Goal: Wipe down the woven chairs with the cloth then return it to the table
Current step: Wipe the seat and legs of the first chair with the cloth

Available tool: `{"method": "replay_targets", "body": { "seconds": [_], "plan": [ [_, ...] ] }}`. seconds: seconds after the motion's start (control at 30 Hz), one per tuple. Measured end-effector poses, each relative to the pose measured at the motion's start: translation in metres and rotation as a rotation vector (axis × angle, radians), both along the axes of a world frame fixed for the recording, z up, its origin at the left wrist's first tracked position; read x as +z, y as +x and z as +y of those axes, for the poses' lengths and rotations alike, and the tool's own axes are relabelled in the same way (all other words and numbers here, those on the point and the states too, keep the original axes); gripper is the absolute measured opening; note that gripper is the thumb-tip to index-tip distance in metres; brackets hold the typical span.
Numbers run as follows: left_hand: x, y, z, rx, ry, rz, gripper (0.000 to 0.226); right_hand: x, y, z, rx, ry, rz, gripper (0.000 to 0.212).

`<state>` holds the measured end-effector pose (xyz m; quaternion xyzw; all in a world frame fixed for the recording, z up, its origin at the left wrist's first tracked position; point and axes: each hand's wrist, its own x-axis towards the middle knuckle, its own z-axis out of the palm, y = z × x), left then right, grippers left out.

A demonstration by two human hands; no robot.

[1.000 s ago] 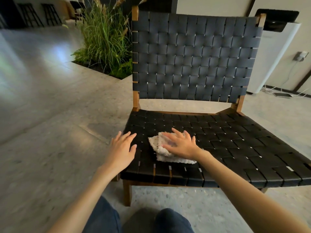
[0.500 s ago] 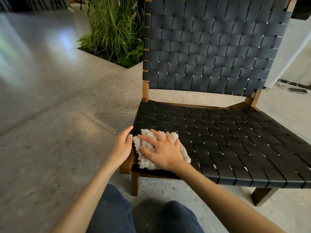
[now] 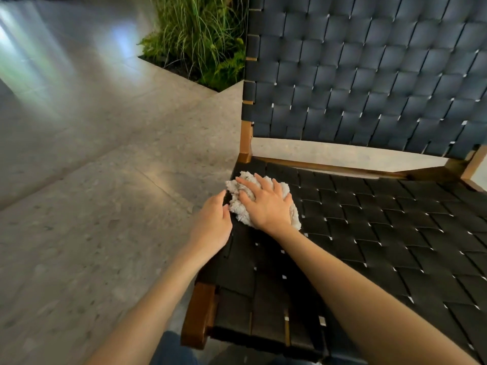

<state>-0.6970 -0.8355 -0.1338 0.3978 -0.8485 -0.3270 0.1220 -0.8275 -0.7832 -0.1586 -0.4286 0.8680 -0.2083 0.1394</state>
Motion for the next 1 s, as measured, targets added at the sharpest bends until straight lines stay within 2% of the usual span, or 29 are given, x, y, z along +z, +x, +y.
{"method": "replay_targets", "body": {
  "seconds": [0.17, 0.3, 0.47, 0.77, 0.83, 0.93, 1.0],
  "plan": [
    [-0.011, -0.032, -0.012, -0.085, -0.134, -0.102, 0.048, -0.014, -0.048, -0.046, 0.004, -0.016, 0.012, 0.040],
    [-0.016, -0.044, -0.017, -0.033, -0.148, -0.177, 0.050, -0.023, -0.079, -0.077, -0.039, -0.051, 0.012, 0.039],
    [-0.020, -0.045, -0.018, -0.013, -0.152, -0.159, 0.050, -0.027, -0.094, -0.096, -0.090, -0.015, 0.033, 0.041],
    [-0.009, -0.041, -0.019, 0.085, -0.166, -0.043, 0.039, -0.011, -0.065, -0.059, 0.046, 0.005, 0.005, 0.042],
    [-0.005, -0.037, -0.019, 0.133, -0.108, 0.012, 0.038, -0.006, -0.051, -0.045, 0.063, -0.007, -0.035, 0.041],
    [-0.002, -0.018, -0.015, 0.281, 0.098, 0.168, 0.037, 0.002, -0.028, -0.023, 0.086, -0.021, -0.079, 0.040],
    [-0.002, 0.002, -0.006, 0.283, 0.180, 0.215, 0.035, 0.010, -0.008, -0.007, 0.119, -0.032, -0.096, 0.039]
  ]
}}
